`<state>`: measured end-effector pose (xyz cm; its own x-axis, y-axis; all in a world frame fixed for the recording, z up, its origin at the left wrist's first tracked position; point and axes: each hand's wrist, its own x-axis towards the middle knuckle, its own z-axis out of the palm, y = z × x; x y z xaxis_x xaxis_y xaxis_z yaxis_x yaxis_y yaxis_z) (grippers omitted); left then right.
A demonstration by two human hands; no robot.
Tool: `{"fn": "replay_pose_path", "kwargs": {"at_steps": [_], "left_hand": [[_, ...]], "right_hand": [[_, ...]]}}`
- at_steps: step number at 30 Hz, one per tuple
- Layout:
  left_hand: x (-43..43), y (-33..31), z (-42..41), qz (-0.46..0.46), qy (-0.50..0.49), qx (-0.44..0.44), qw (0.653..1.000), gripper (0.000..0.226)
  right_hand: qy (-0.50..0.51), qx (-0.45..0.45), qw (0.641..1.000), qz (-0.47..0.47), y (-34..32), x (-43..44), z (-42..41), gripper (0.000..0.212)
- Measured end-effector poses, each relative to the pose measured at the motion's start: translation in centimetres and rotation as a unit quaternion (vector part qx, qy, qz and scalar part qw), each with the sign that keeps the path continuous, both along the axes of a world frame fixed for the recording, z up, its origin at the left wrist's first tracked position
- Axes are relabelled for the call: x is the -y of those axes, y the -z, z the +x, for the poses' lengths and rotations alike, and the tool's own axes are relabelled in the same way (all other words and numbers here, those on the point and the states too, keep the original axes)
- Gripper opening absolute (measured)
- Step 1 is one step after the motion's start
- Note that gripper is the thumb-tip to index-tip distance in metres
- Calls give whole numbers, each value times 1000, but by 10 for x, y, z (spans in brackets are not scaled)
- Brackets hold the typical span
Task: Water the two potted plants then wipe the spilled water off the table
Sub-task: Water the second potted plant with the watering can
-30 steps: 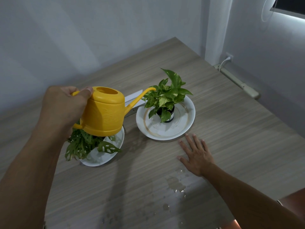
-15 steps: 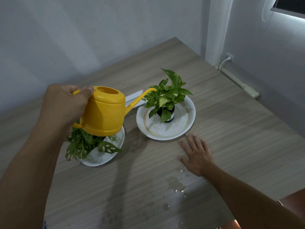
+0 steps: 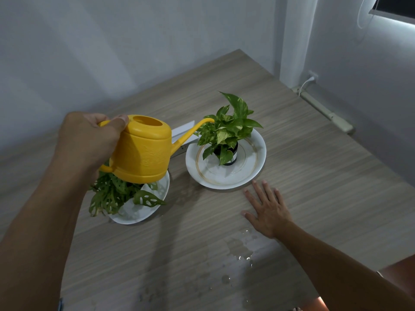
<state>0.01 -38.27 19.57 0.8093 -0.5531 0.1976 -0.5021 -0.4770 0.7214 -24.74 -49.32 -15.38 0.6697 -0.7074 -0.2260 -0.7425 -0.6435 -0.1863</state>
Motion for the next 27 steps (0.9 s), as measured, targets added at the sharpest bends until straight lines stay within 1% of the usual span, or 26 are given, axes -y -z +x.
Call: {"fn": "replay_pose_path", "kwargs": {"at_steps": [2, 4, 5, 7, 10, 11, 14, 22, 23, 26, 27], "left_hand": [[0, -1, -1, -5, 3, -9, 1000, 48], [0, -2, -2, 0, 4, -14, 1000, 31], [1, -3, -3, 3, 2, -16, 1000, 28], [1, -4, -3, 6, 2, -12, 1000, 33], [1, -3, -1, 11, -1, -3, 1000, 54], [1, -4, -1, 12, 0, -2, 1000, 55], [2, -5, -3, 9, 12, -6, 1000, 46], [2, -7, -7, 11, 13, -16, 1000, 45], [2, -7, -6, 11, 15, -19, 1000, 42], [2, -9, -7, 22, 17, -17, 999, 23], [2, -10, -8, 25, 17, -13, 999, 23]], "right_hand": [[-2, -9, 1000, 0, -1, 1, 0, 78], [-5, -13, 1000, 2, -2, 1, 0, 79], [-6, -11, 1000, 3, -2, 0, 0, 80], [-3, -5, 1000, -1, 1, 0, 0, 80], [9, 13, 1000, -11, 3, 0, 1, 80], [6, 5, 1000, -8, 3, 0, 1, 79], [-2, -9, 1000, 0, 1, 1, 0, 76], [-5, -18, 1000, 5, 0, 1, -1, 76], [-6, -20, 1000, 5, 0, 0, -1, 77], [0, -2, 1000, 5, 1, 0, 0, 81], [-1, -4, 1000, 5, 1, 0, 0, 81]]}}
